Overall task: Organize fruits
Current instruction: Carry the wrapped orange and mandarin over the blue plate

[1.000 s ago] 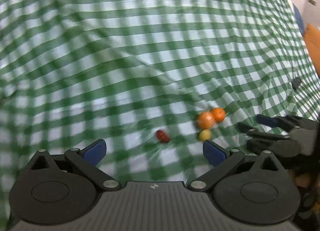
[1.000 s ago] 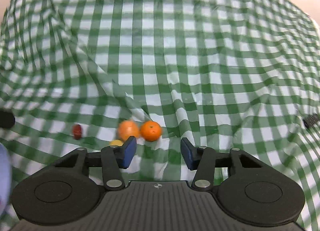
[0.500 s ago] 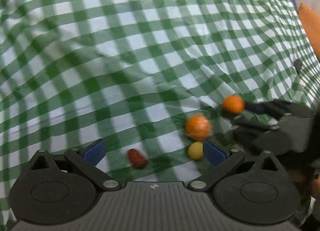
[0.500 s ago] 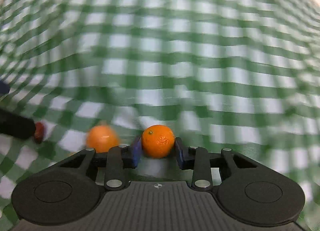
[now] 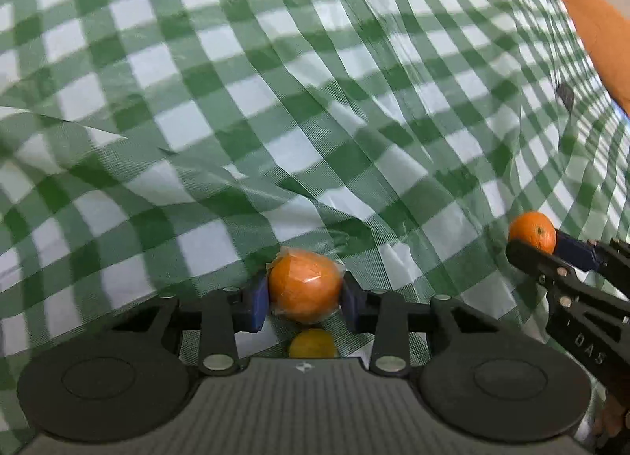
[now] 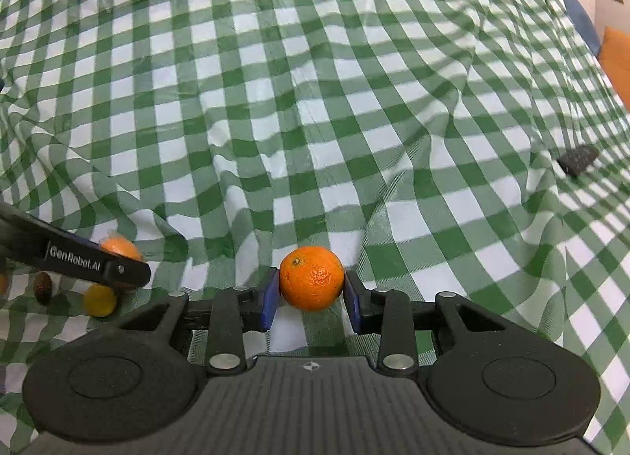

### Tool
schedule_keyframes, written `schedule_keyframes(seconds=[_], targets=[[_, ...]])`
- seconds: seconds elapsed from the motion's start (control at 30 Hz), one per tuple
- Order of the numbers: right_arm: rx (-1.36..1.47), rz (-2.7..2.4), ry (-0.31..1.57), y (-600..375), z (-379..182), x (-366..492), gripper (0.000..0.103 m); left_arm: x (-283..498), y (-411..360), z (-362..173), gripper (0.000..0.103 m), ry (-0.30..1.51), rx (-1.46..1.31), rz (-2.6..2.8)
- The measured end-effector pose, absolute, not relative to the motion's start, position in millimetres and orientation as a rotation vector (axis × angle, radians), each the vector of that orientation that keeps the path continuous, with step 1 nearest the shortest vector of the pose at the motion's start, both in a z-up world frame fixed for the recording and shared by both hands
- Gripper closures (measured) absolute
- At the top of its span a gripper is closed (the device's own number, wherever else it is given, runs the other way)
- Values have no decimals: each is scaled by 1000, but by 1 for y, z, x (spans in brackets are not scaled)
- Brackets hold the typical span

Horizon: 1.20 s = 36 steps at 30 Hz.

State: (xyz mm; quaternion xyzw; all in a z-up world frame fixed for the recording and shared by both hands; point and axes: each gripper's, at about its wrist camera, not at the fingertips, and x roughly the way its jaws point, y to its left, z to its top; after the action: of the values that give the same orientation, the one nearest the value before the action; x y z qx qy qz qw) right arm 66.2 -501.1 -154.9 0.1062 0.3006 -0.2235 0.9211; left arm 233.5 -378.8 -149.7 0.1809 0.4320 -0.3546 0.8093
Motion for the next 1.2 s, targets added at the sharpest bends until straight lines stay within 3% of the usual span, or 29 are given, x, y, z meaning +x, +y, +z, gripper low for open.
schedule_keyframes(seconds=[0.2,0.5,0.83,1.2], targets=[[213,-397,579,-468,-110,40,67,189,-316,-90,62,830,350,-689],[243,-72,640,-352,-44,-16,67,91,-152,-21,62,847,264,-498],[168,205,712,-217,-10,-79,67,5,-12,4,62,861,145,-315],[81,227,665,-183,10,-103,67,-35,32,18,62,793,67,-287]])
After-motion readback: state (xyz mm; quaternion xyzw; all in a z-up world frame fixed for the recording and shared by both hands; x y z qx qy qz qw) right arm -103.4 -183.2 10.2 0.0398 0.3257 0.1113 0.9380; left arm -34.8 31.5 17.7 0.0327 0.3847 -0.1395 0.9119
